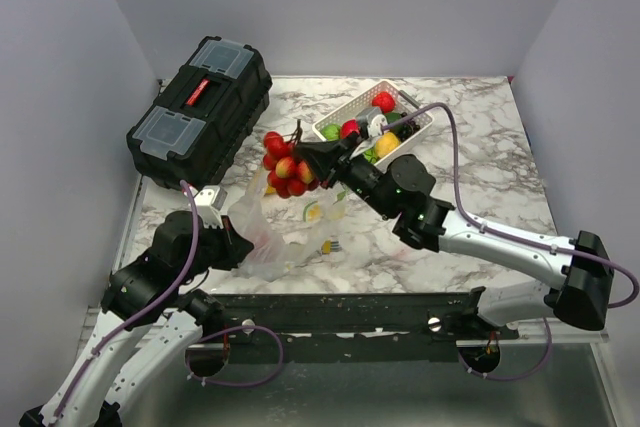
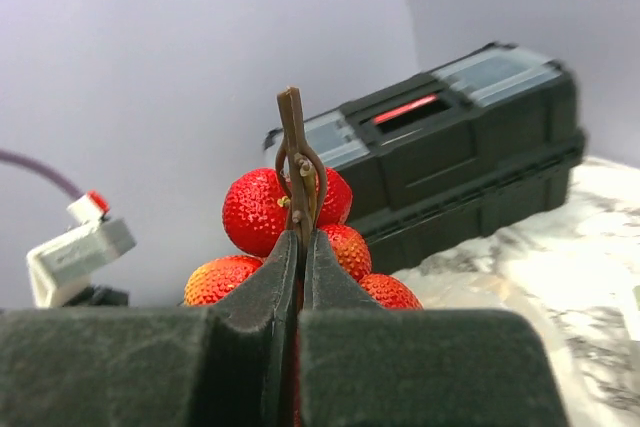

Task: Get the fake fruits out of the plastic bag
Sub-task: Take out the fake fruit from the plastic bag, then place the fake fruit in the bin.

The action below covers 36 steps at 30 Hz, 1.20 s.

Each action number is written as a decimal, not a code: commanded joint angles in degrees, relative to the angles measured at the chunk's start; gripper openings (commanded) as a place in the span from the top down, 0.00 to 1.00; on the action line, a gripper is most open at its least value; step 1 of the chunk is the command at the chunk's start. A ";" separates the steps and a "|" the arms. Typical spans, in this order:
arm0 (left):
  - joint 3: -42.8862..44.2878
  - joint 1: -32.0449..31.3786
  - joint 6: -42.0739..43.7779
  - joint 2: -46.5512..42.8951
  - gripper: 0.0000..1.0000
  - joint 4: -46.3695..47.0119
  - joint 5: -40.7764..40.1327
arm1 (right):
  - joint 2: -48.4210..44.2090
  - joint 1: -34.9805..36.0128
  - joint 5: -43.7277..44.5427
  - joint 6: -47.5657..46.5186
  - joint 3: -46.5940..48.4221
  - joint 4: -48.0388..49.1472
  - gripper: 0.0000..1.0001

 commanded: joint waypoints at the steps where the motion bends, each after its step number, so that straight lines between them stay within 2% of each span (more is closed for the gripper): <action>1: 0.56 -0.14 0.89 -0.98 1.00 0.92 0.74 | -3.23 0.22 13.19 -6.75 2.37 -2.97 0.99; 6: 0.47 -0.17 0.71 -1.68 1.00 0.93 0.58 | -4.92 -1.53 26.95 -11.16 2.68 -3.69 0.99; 9: 0.67 -0.20 1.23 -0.50 1.00 0.97 1.00 | -5.38 -5.78 28.94 -11.05 0.90 -3.24 0.99; 17: 0.73 -0.08 1.44 0.10 1.00 0.78 1.38 | -0.74 -25.30 21.29 2.97 1.49 -13.19 0.99; 22: 0.55 -0.05 1.20 -1.56 1.00 0.89 0.84 | 5.62 -35.68 8.63 12.55 5.33 -17.83 0.99; 26: 0.61 -0.12 1.15 -2.22 1.00 0.97 0.77 | 13.87 -37.21 9.05 11.68 12.09 -23.21 0.99; 36: 0.59 -0.06 1.24 -2.87 1.00 0.89 0.91 | 30.64 -37.77 11.03 10.95 25.09 -28.75 0.99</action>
